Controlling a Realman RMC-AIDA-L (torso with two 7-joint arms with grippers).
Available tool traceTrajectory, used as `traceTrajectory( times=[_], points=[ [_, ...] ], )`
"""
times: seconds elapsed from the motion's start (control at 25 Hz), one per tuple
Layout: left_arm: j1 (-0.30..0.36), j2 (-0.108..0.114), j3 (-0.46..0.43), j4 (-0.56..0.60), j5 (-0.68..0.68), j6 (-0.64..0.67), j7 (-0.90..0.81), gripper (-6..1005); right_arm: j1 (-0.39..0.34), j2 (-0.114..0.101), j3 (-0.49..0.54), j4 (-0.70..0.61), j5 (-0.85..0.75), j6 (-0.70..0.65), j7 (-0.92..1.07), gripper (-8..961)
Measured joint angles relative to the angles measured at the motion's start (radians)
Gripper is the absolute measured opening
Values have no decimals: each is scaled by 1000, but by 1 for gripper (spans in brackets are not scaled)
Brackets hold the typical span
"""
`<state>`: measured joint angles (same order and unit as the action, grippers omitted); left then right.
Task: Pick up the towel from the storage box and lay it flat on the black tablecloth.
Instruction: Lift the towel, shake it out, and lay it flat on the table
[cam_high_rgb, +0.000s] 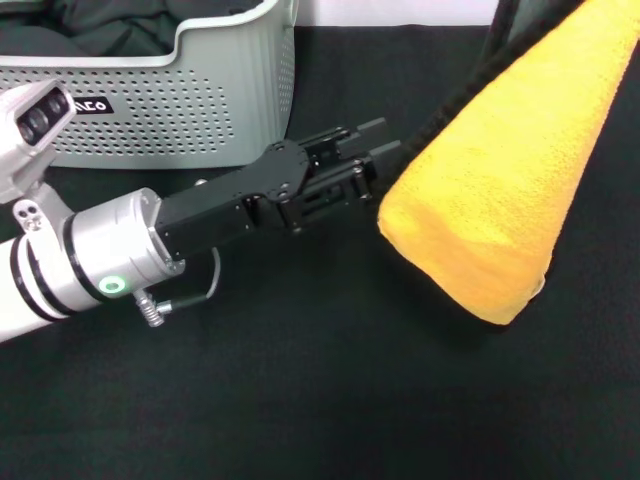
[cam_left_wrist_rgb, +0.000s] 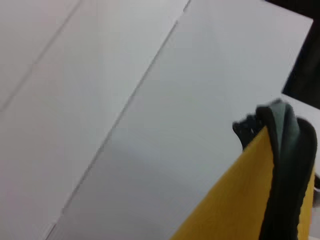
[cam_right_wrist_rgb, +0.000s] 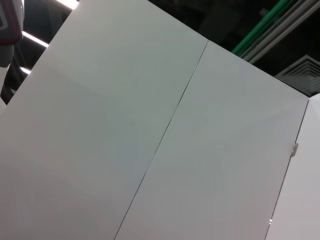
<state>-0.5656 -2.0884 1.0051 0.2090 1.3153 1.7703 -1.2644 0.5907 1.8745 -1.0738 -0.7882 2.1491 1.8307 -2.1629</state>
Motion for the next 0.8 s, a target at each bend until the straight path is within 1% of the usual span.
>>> traceTrajectory(
  times=[0.24,0.36,0.56,0.8],
  points=[
    [32,23,-8,7,-37,10,-23,501,-3,0,0,0,1,1,0,5],
    [40,30,-8,7,-48,10,-34,497,-3,-1,0,0,1,1,0,4],
    [43,39,-8,7,-50,11,-35,490,-7,-2,0,0,6,1,0,4],
    [34,61,2,9,-20,47,-35,482,-14,-2,0,0,7,1,0,4]
  ],
)
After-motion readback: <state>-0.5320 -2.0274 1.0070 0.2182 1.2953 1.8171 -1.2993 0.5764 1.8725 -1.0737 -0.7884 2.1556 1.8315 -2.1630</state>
